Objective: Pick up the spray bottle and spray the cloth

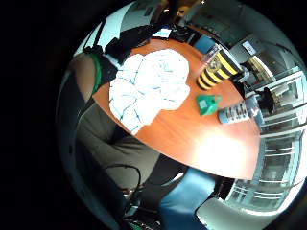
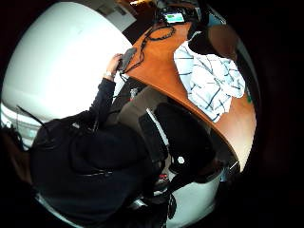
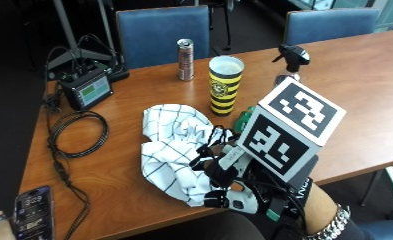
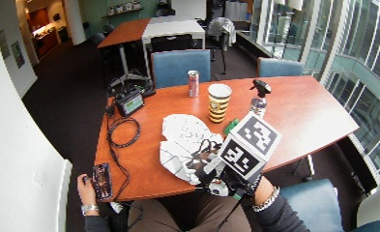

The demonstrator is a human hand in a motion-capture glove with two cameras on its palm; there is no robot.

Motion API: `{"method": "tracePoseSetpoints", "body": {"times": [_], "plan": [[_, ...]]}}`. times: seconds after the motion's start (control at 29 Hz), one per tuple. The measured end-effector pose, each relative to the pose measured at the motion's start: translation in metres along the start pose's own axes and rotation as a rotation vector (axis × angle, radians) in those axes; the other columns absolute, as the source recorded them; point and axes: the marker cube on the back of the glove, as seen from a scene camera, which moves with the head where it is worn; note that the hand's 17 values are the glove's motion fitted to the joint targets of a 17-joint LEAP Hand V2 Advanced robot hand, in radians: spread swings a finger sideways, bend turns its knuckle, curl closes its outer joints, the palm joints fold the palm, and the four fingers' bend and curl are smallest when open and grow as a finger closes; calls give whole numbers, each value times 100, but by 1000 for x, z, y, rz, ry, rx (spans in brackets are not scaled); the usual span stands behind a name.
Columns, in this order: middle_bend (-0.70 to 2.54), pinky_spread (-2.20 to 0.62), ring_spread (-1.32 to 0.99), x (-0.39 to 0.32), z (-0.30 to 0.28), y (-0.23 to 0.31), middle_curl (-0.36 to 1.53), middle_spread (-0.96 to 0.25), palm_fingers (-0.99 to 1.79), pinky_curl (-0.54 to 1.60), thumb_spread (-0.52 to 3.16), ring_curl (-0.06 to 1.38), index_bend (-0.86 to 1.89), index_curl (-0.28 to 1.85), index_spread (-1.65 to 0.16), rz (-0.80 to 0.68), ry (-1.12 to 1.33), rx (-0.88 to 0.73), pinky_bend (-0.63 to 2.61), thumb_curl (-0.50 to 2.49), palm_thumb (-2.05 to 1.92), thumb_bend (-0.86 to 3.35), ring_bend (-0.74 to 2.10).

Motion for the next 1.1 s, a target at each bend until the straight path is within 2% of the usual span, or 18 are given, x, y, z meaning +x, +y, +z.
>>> {"method": "tracePoseSetpoints", "body": {"times": [0.21,0.55,0.86,1.1], "plan": [[18,9,-14,11,-4,-21,25,-13,88,25,115,29,17,29,-38,9,20,26,27,16,40,16,38],[18,9,-15,72,-19,-67,29,-14,91,27,122,32,17,31,-38,161,57,119,22,20,45,13,38],[18,9,-14,162,-30,-98,32,-15,89,29,124,33,19,34,-37,479,5,256,18,25,56,14,33],[18,9,-13,215,-17,-104,33,-14,89,28,122,33,19,35,-37,758,-77,467,17,29,65,14,29]]}}
